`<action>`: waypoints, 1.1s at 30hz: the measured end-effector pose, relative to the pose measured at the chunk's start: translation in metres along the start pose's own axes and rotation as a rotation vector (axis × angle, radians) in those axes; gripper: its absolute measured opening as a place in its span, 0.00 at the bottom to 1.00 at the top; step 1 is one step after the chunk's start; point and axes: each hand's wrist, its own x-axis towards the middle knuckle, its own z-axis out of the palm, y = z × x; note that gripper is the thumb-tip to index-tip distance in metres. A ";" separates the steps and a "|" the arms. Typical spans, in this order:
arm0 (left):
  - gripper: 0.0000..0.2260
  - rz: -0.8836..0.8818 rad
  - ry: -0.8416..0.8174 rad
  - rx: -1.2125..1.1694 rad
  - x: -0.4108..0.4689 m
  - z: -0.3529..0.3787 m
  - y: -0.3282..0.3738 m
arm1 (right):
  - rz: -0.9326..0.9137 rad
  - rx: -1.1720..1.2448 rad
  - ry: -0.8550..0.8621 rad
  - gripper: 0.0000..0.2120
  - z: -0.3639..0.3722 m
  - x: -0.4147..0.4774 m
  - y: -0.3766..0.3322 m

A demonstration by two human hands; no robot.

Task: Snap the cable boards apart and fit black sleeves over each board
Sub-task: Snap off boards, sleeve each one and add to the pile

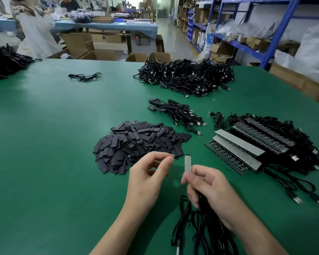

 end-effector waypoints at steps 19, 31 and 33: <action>0.16 0.189 -0.257 1.272 0.120 -0.053 -0.017 | 0.066 -1.195 0.203 0.09 -0.007 0.035 -0.006; 0.11 0.342 -0.399 1.193 0.137 -0.063 -0.014 | 0.072 -0.945 0.077 0.14 0.001 0.020 0.003; 0.11 0.360 -0.338 1.134 0.131 -0.062 -0.015 | 0.047 -0.892 0.094 0.14 -0.001 0.022 0.000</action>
